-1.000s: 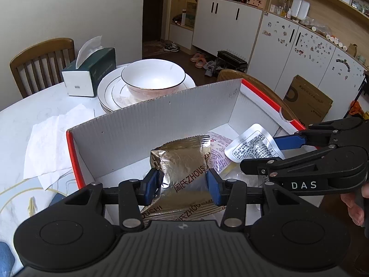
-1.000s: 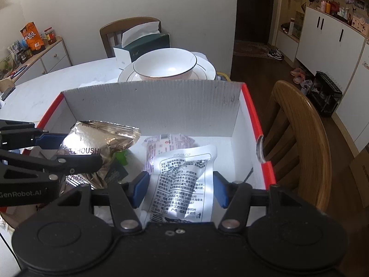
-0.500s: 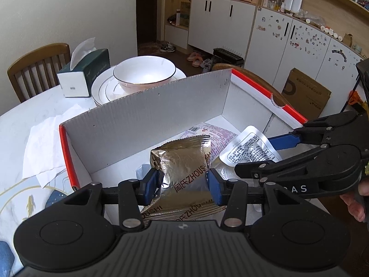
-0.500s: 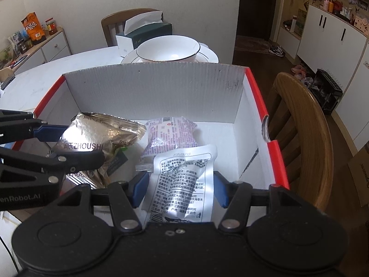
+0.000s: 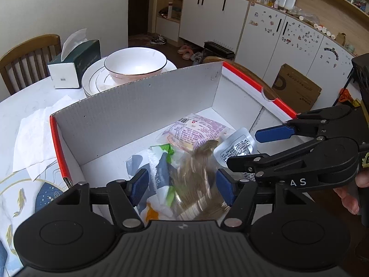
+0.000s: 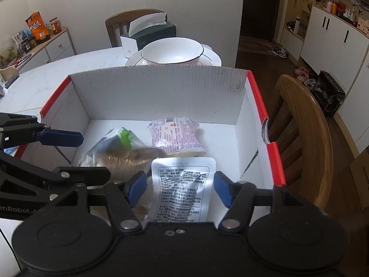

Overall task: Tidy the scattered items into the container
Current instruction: 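Open both tools to drop the snack bag and sachet into the box, then move both tools back toward the remaining items on the table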

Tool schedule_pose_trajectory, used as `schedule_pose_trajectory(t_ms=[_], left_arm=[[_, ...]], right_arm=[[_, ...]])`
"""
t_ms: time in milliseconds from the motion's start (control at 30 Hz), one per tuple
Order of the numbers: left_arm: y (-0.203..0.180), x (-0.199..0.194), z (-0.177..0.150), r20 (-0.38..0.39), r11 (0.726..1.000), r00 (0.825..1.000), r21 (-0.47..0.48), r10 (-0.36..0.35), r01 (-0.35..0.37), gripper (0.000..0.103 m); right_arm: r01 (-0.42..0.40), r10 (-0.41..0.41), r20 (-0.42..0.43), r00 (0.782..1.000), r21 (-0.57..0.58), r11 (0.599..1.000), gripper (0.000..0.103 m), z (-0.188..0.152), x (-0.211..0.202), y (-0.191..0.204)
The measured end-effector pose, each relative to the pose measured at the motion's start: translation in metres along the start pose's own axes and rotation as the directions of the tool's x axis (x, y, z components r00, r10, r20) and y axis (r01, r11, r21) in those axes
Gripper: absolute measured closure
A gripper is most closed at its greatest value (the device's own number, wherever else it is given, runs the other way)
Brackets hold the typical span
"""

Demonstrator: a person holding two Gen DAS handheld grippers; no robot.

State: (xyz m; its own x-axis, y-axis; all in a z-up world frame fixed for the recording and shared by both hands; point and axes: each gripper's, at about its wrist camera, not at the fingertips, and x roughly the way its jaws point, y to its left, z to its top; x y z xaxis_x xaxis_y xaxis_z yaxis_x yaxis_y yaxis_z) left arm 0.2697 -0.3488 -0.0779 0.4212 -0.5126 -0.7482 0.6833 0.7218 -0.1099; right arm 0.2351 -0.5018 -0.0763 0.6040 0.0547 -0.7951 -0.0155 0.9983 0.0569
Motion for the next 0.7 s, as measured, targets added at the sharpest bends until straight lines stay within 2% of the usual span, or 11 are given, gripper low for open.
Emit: schedule_pose_trajectory(t_ms=[67,500,700], left_arm=[[0.0,-0.003,0.0,0.005,1.0,1.0,0.001,-0.003,0.003,0.039],[-0.004,-0.044,0.0,0.09,1.0,0.996,0.009,-0.016,0.015,0.039],[0.002,-0.066,-0.004,0.127,1.0,0.992,-0.009,-0.015,0.016,0.039]], right_arm=[[0.002,-0.002,0.011,1.0,0.004,1.0,0.033,0.001,-0.004,0.0],[-0.032,0.031,0.064,0.997,0.02,0.999,0.032,0.008,-0.038,0.013],[-0.037,0.036,0.095,0.995,0.018,0.999,0.027,0.006,-0.056,0.025]])
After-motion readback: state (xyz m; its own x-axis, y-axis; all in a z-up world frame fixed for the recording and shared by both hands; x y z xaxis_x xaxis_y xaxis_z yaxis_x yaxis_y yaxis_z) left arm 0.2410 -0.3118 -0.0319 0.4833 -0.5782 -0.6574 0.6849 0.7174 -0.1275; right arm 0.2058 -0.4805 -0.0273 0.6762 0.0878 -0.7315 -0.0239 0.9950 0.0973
